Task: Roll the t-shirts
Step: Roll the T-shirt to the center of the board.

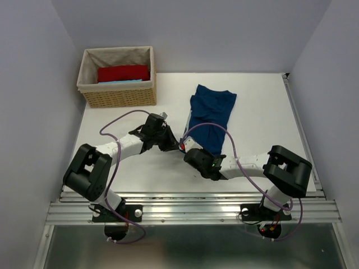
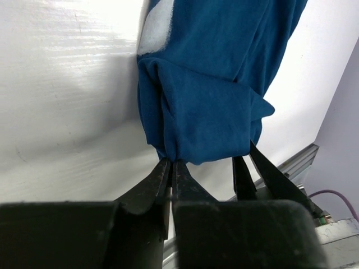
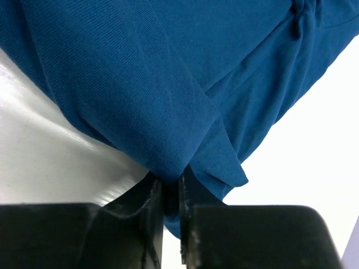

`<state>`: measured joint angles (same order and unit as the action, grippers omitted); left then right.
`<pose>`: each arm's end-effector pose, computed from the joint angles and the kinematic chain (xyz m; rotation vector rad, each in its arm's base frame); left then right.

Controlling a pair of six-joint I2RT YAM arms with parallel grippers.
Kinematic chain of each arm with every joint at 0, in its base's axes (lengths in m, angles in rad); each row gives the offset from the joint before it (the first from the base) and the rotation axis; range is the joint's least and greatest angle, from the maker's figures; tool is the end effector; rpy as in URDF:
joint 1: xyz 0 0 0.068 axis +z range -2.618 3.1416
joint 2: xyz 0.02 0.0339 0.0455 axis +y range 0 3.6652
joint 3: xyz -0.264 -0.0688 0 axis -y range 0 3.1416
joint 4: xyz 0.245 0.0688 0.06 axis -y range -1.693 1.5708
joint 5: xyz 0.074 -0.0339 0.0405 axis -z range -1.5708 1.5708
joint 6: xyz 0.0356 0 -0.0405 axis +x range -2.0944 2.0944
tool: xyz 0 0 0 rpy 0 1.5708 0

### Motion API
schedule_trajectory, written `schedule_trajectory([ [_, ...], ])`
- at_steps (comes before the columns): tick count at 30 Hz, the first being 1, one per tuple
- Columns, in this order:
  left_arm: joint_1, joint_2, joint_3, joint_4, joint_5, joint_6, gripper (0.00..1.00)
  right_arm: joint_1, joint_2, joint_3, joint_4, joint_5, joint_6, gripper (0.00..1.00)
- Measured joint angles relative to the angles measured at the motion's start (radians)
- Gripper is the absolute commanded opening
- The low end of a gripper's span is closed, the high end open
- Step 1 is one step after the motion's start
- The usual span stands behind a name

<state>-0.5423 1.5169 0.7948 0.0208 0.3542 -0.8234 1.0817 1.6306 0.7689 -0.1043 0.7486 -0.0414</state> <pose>0.2603 -0.1713 0.1909 -0.1426 2.4726 -1.0659 0.1613 0.2515 0.1478 -0.9576 2.0360 -0.4150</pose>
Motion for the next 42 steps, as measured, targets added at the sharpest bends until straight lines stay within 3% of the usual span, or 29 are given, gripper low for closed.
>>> schedule_trajectory([
  [3,0.008,0.000,0.000,0.004,0.005,0.000,0.72,0.000,0.000,0.000,0.005,-0.010,0.004,0.10],
  [4,0.008,0.000,-0.001,0.006,0.005,0.004,0.94,0.000,0.000,0.000,0.004,-0.016,0.008,0.11],
  [5,0.010,-0.002,-0.002,0.008,0.006,-0.001,0.98,0.000,0.000,0.000,0.004,-0.020,0.011,0.11],
  [12,0.014,-0.108,-0.082,0.019,0.006,-0.084,0.99,0.000,-0.002,0.001,0.003,-0.042,0.069,0.12],
  [17,0.014,-0.188,-0.189,0.078,0.012,-0.244,0.99,0.000,-0.002,0.005,0.001,-0.061,0.110,0.12],
  [27,0.014,-0.116,-0.285,0.266,0.019,-0.459,0.99,0.000,-0.002,0.019,0.000,-0.091,0.154,0.12],
  [33,0.014,-0.007,-0.284,0.376,0.027,-0.506,0.84,0.000,-0.002,0.020,0.001,-0.099,0.162,0.12],
  [36,0.014,0.033,-0.282,0.424,0.025,-0.519,0.66,0.000,-0.002,0.021,0.000,-0.101,0.164,0.13],
  [37,0.014,0.050,-0.278,0.436,0.024,-0.525,0.49,0.000,-0.002,0.021,0.000,-0.102,0.166,0.14],
  [39,0.014,0.077,-0.269,0.448,0.021,-0.526,0.28,0.000,-0.002,0.021,0.000,-0.103,0.167,0.23],
  [40,0.014,0.089,-0.264,0.452,0.018,-0.531,0.07,0.000,-0.002,0.022,0.000,-0.103,0.169,0.45],
  [41,0.014,0.096,-0.260,0.455,0.018,-0.529,0.00,0.000,-0.002,0.022,0.000,-0.104,0.169,0.55],
  [42,0.014,0.104,-0.256,0.457,0.020,-0.529,0.00,0.000,-0.002,0.022,0.000,-0.106,0.168,0.62],
])
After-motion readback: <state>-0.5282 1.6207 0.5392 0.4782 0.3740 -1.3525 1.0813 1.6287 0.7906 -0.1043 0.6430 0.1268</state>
